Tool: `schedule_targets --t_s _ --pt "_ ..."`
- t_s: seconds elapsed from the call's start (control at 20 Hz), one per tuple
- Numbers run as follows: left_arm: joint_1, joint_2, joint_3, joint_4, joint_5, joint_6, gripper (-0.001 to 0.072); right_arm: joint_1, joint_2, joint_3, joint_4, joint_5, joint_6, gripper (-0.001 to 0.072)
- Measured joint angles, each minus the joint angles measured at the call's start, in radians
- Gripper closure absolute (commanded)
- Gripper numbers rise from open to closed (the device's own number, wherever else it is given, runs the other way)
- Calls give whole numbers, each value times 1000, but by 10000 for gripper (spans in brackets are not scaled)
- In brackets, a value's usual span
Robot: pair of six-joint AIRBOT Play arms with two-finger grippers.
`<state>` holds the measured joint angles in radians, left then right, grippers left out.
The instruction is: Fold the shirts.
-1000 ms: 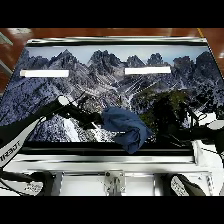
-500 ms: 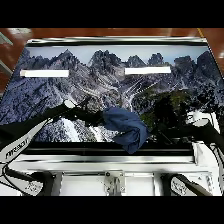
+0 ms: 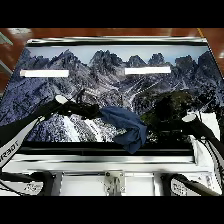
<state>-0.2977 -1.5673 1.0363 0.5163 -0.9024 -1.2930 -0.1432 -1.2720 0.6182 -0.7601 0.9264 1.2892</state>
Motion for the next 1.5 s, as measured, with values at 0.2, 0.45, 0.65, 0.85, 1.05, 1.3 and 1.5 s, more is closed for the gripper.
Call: schedule_targets --t_s 0.2,0.45,0.65,0.85,1.05,1.3,1.5 --pt "45 134 172 123 -25 30 669 6 143 222 6 103 -111 639" --pt "106 356 557 249 -76 40 668 8 382 645 6 82 -122 639" --pt "139 524 810 313 -92 31 668 10 509 941 -10 50 -45 639" --pt "150 649 902 383 -154 -6 668 10 555 1109 -20 -2 17 640" --pt "153 679 901 484 -333 -60 668 10 523 1163 -35 -137 39 639" --pt "153 676 679 539 -508 -96 668 21 326 1180 -19 -160 44 639" --pt "154 660 381 581 -545 -113 668 92 81 1182 -21 8 35 639"
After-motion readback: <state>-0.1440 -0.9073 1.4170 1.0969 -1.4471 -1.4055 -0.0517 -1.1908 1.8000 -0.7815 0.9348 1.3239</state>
